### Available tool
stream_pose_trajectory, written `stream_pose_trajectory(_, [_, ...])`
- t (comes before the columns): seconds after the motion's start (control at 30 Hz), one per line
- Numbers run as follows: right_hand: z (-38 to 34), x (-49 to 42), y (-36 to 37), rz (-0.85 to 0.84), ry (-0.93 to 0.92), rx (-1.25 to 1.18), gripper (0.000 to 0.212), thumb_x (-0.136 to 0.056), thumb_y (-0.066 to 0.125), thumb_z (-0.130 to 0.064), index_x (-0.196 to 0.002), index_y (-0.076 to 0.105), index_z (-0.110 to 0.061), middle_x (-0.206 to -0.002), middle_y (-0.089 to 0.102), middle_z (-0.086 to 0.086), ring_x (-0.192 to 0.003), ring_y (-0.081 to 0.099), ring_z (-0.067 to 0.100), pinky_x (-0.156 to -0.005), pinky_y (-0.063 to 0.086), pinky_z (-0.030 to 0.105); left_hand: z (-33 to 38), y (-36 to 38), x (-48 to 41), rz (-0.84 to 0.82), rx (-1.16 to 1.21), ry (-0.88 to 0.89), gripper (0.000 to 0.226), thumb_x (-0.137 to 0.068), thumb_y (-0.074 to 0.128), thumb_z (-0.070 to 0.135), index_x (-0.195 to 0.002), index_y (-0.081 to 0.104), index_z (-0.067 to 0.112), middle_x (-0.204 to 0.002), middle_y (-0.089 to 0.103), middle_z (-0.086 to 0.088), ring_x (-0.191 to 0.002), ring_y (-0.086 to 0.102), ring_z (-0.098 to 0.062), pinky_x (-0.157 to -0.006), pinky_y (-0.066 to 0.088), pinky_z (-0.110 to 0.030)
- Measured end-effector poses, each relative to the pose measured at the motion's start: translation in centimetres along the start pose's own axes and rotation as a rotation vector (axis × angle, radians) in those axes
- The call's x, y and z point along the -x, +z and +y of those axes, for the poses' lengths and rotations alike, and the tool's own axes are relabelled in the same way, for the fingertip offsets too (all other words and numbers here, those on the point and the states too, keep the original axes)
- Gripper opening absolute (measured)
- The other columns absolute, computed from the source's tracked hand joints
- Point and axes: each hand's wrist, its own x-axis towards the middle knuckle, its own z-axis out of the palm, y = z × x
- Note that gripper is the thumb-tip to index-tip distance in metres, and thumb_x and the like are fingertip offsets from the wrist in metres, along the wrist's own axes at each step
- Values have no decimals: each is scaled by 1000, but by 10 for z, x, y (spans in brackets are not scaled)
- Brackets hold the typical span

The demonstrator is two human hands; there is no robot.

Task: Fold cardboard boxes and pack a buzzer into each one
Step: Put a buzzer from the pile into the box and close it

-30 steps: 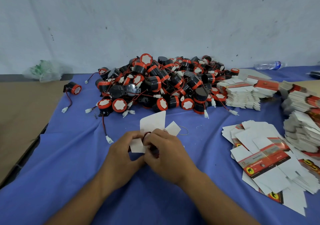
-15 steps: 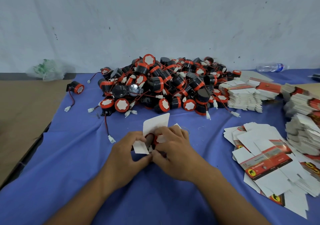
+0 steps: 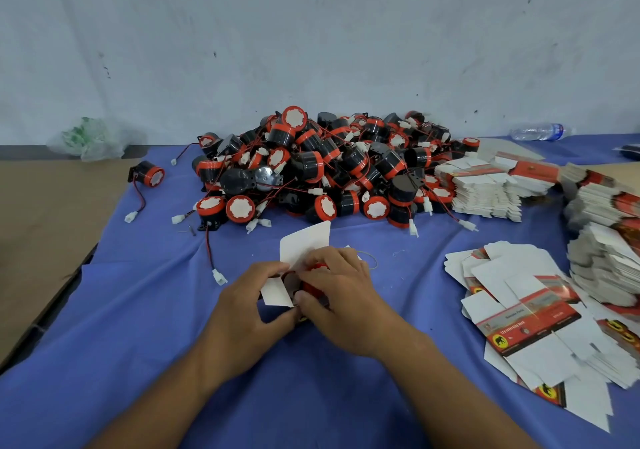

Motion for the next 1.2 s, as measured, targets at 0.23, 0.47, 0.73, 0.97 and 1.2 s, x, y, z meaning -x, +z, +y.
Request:
stream_pose_trajectory(0.23, [-5,1,1,-52,64,166,51,-95,18,-63,-117,59,-40,-141,30,-3,-132,20,23,-109,14,37,-5,8,-1,119,44,-5,73,-64,88,25,-124,48,17,-132,43,8,-120,52,-3,-90,48,-14])
stream_pose_trajectory(0.47, [-2,1,1,-18,70,160,38,-104,26,-53,-125,58,-44,-135,42,-5,-119,30,23,-104,26,40,-2,13,-2,262,15,-18,71,-63,89,3,-122,52,15,-132,35,-2,-120,44,0,-92,45,-9])
stream_pose_trajectory(0.73, [8,1,-7,95,-32,-118,29,-103,50,-27,-81,68,-20,-83,64,-9,-81,52,16,-87,40,37,0,16,-3,92,-186,116,44,-88,70,26,-128,62,12,-141,40,-12,-125,42,-15,-102,35,-19])
stream_pose_trajectory(0.97, [27,-3,-22,370,587,-657,41,-97,62,-23,-135,50,-25,-107,59,-13,-87,59,2,-72,47,18,-4,17,-9,-38,-97,-65,29,-91,62,35,-118,69,26,-128,49,24,-118,47,4,-90,34,-2])
stream_pose_trajectory(1.2, [21,-2,-12,228,415,-826,17,-97,61,-26,-88,76,-26,-83,73,-8,-71,64,3,-64,50,18,2,17,-12,56,94,-197,18,-88,67,9,-95,65,25,-107,59,14,-94,57,4,-70,45,-8])
